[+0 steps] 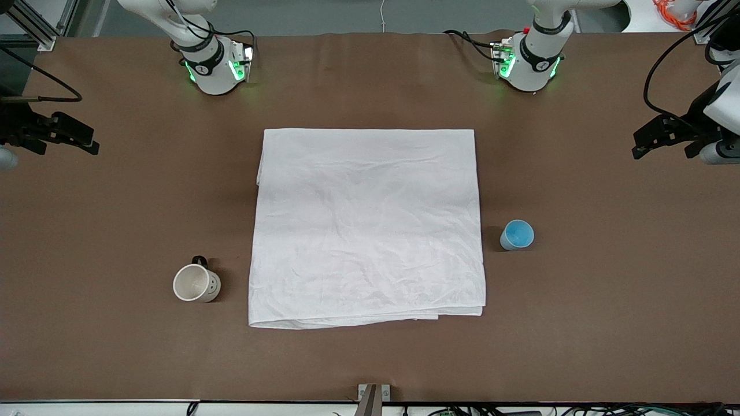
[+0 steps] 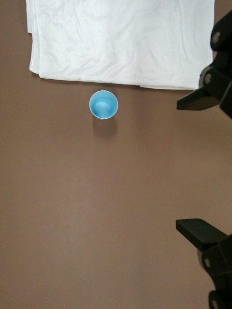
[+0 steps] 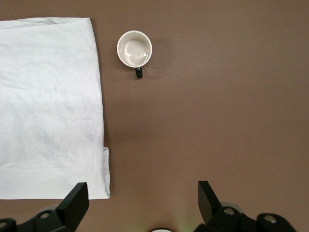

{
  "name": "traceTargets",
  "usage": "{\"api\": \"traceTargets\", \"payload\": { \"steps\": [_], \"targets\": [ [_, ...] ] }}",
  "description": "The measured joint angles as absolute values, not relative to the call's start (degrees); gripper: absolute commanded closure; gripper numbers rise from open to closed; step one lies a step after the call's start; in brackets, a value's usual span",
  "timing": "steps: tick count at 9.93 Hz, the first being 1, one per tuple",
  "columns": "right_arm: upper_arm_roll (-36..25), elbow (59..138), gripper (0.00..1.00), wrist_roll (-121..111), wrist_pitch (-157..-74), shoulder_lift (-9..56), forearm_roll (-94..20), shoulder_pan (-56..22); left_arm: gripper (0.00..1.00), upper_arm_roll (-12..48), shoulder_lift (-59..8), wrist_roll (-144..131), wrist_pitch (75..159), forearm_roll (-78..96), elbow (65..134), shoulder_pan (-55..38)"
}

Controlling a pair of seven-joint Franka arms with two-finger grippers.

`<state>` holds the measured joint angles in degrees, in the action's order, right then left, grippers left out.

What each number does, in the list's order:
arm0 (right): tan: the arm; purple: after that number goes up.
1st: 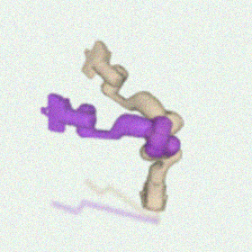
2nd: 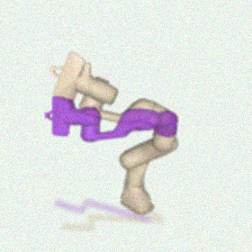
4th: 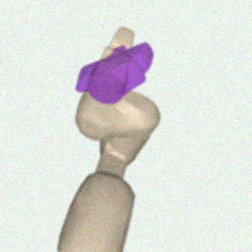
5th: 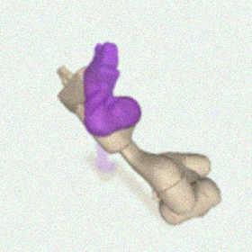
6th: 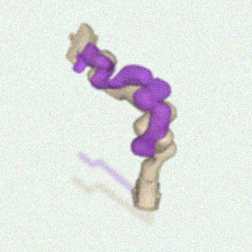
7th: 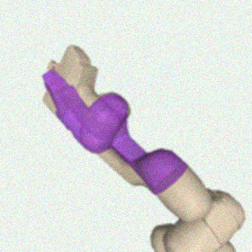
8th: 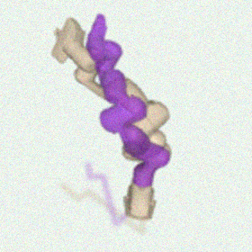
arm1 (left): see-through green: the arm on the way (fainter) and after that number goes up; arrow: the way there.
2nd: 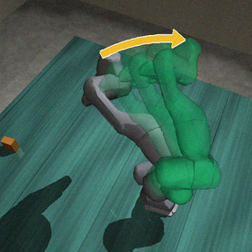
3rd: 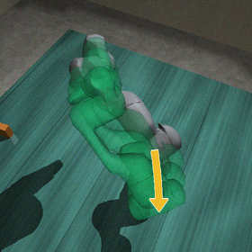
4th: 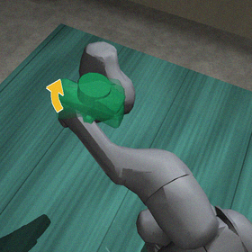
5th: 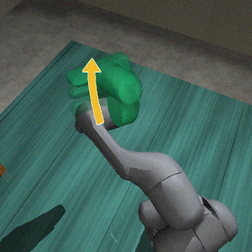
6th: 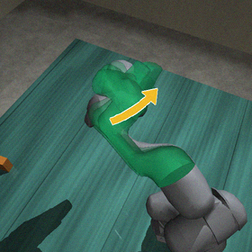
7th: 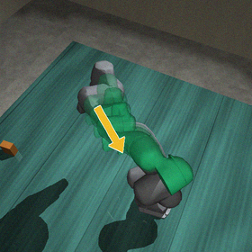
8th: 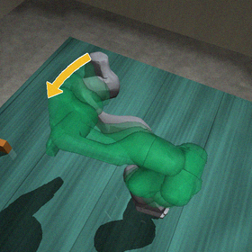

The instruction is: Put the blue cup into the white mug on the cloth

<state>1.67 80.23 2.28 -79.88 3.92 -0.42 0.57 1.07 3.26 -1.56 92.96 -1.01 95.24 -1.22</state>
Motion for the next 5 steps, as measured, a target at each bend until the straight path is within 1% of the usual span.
{"api": "traceTargets", "payload": {
  "steps": [5],
  "targets": [
    [1.69,80.23,0.0,2.3,-79.96,3.92,-0.42,0.56,0.01,1.09,3.19,-1.43,92.64,-0.91,94.9,-1.25]
  ]
}}
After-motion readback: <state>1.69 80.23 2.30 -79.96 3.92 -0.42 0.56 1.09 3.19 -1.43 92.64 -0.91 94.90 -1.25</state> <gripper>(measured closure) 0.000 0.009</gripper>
